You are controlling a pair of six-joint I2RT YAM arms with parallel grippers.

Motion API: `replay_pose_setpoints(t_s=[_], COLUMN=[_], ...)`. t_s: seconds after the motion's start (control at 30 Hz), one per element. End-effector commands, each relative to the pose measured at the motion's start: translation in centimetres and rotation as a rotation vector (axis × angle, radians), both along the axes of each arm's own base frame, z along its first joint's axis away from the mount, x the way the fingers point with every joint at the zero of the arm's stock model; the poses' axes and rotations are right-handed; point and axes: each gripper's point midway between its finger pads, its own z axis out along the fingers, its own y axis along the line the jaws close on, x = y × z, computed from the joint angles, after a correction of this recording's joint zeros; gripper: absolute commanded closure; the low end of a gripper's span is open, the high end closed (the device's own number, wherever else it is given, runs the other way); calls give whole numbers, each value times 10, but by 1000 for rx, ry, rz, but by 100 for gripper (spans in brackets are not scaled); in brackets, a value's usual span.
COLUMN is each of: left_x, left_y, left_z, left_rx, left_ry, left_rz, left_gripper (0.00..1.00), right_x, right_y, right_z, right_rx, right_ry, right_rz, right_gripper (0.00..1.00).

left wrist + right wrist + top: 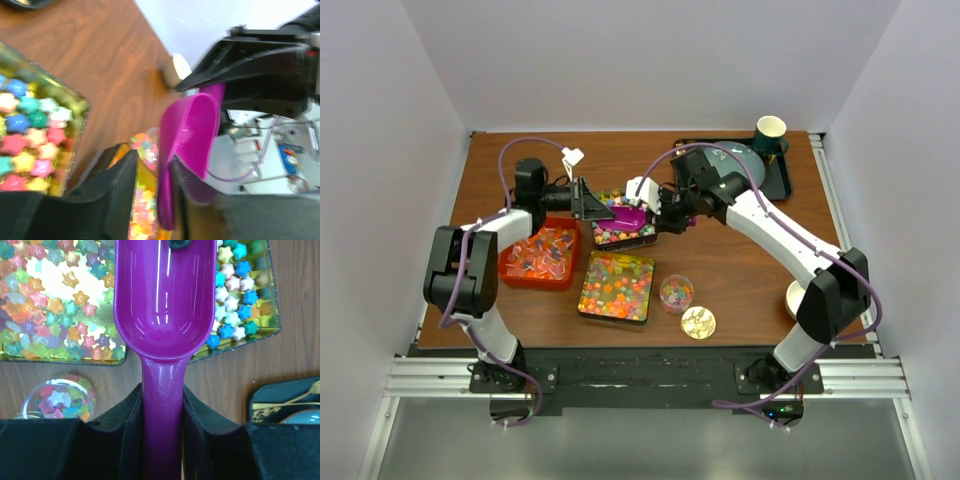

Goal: Pack the candies
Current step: Scoop the fake candies from the storage box.

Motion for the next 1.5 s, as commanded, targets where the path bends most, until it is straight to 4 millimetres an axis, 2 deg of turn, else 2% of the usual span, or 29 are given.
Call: replay_pose_setpoints(t_s=[0.0, 0.03, 0.1, 0.13, 0.17, 0.2, 0.23, 0.27, 0.4, 0.43, 0.5, 0.63, 0.8, 0.87, 1.0, 1.1, 1.17, 1.33, 1.4, 1.47], left_x=[29, 42, 42, 51, 42, 40, 42, 33, 22, 23, 19, 25, 25, 22, 18, 15, 13, 9, 8, 8], left_y=[23, 39, 57, 74, 81, 87, 98, 105, 123, 130, 134, 166, 170, 169, 159, 147, 139, 125, 122, 118], left_z=[17, 11, 6, -4, -6, -10, -18, -24, -43, -48, -55, -67, -81, -93, -109, -118, -124, -133, -137, -140], left_rx=[104, 164, 267, 384, 440, 488, 577, 622, 747, 782, 809, 942, 948, 945, 891, 834, 798, 725, 717, 696], left_ry=[-102, -151, -157, -236, -241, -271, -335, -326, -363, -356, -333, -218, -155, -107, -48, -15, -3, 11, 17, 17], left_rz=[152, 226, 294, 350, 351, 351, 357, 358, 351, 371, 370, 534, 557, 552, 530, 488, 456, 396, 383, 366], left_gripper=[57, 51, 47, 45, 44, 44, 44, 43, 43, 43, 43, 45, 48, 50, 59, 67, 69, 71, 72, 72], right_x=[0, 8, 14, 21, 27, 35, 44, 55, 93, 108, 121, 151, 169, 175, 177, 175, 179, 172, 162, 153], right_y=[1, -3, -12, -21, -24, -26, -30, -37, -42, -41, -43, -42, -40, -39, -34, -32, -31, -27, -24, -21], right_z=[31, 35, 14, 14, 12, -7, 1, 0, -6, -6, -2, 8, 1, 1, 1, -11, -11, -20, -29, -29], right_rx=[-8, -50, -152, -230, -270, -333, -376, -431, -565, -590, -631, -692, -764, -788, -834, -895, -920, -965, -965, -953], right_ry=[-90, -144, -110, -123, -126, -94, -118, -138, -197, -227, -267, -374, -438, -461, -505, -536, -565, -582, -567, -561], right_rz=[100, 127, 141, 151, 157, 164, 181, 165, 188, 181, 165, 171, 187, 172, 175, 214, 209, 257, 288, 303], right_gripper=[100, 100, 100, 100, 100, 100, 100, 100, 100, 100, 100, 100, 100, 100, 100, 100, 100, 100, 100, 100])
